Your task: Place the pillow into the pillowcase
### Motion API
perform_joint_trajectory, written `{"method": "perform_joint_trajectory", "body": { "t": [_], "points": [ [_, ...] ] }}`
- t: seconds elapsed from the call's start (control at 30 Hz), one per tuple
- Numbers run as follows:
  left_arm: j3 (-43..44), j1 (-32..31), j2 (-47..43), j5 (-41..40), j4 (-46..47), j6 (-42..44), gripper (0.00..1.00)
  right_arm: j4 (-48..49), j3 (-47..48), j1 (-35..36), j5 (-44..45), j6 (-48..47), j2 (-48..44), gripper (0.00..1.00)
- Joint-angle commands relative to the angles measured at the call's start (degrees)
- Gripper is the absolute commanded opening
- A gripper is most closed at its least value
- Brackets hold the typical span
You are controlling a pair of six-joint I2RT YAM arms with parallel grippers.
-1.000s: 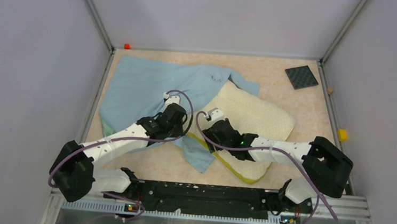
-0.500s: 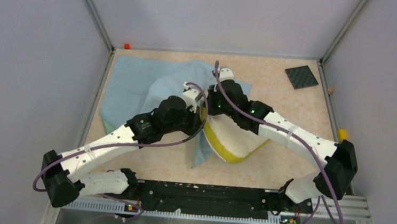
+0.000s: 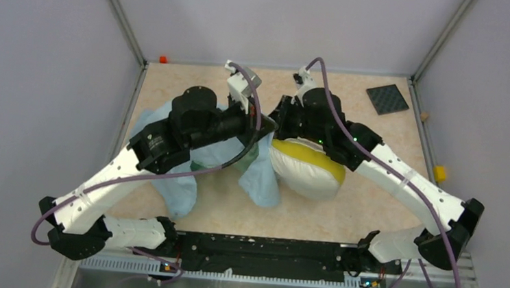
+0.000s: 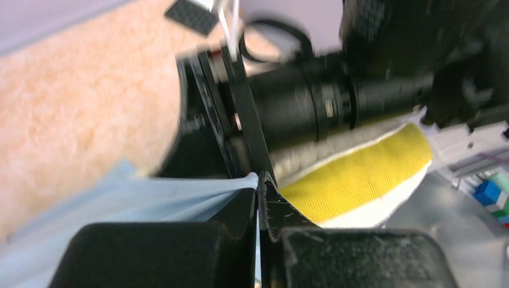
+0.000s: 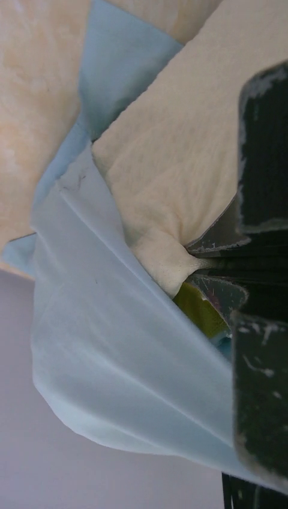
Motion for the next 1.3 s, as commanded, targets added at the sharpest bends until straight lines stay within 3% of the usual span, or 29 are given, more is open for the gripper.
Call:
{"method": "perform_joint_trajectory", "body": {
  "t": [0.0,0.1,0.2,0.4,0.57,0.7,0.8,0.97,1.0,1.13,1.17,1.27],
  "points": [
    [16.39,-0.56,8.81,2.13,4.13,2.18,0.00,7.91,4.67,0.75,-8.08,9.89,-4.82,0.00],
    [26.14,-0.43,17.15,-1.83,-2.69,1.05,0.00,11.81,-0.17,-3.62,-13.84,14.67,-5.45,0.00],
    [34.01,0.53,26.14,-2.23,-9.84,-1.67,0.00,21.71,-12.20,-11.99,-23.11,22.36,-6.01,0.00],
    [31.12,3.30,38.03,7.02,-4.76,-5.39,0.03,40.60,-34.33,-25.80,-31.99,32.51,0.96,0.00],
    [33.14,2.86,41.33,6.94,-1.31,-4.38,0.44,42.56,-36.48,-33.30,-32.17,27.31,11.20,0.00],
    [29.79,1.34,37.02,-1.64,-1.64,-1.47,0.76,39.98,-32.21,-35.98,-33.19,22.08,17.89,0.00],
    [20.61,0.95,31.35,-9.04,-1.47,-0.95,0.89,36.81,-29.48,-36.93,-32.35,18.01,20.62,0.00],
    [2.33,0.61,22.16,-15.73,-1.51,0.34,0.97,29.74,-26.45,-37.72,-28.75,9.86,20.97,0.00],
    [-1.49,0.59,20.47,-15.65,-1.02,1.12,0.98,27.70,-25.85,-37.69,-27.32,8.04,20.24,0.06],
    [-12.39,0.08,16.29,-14.03,-0.84,3.51,0.99,18.51,-23.14,-37.68,-21.34,1.87,16.65,0.49],
    [-14.41,-0.19,15.66,-13.26,-0.13,3.89,0.99,16.36,-22.53,-37.67,-19.95,0.57,15.64,0.55],
    [-18.47,-1.03,15.53,-12.46,4.77,4.55,0.99,12.01,-21.95,-37.73,-16.54,-1.84,12.43,0.62]
  ]
}}
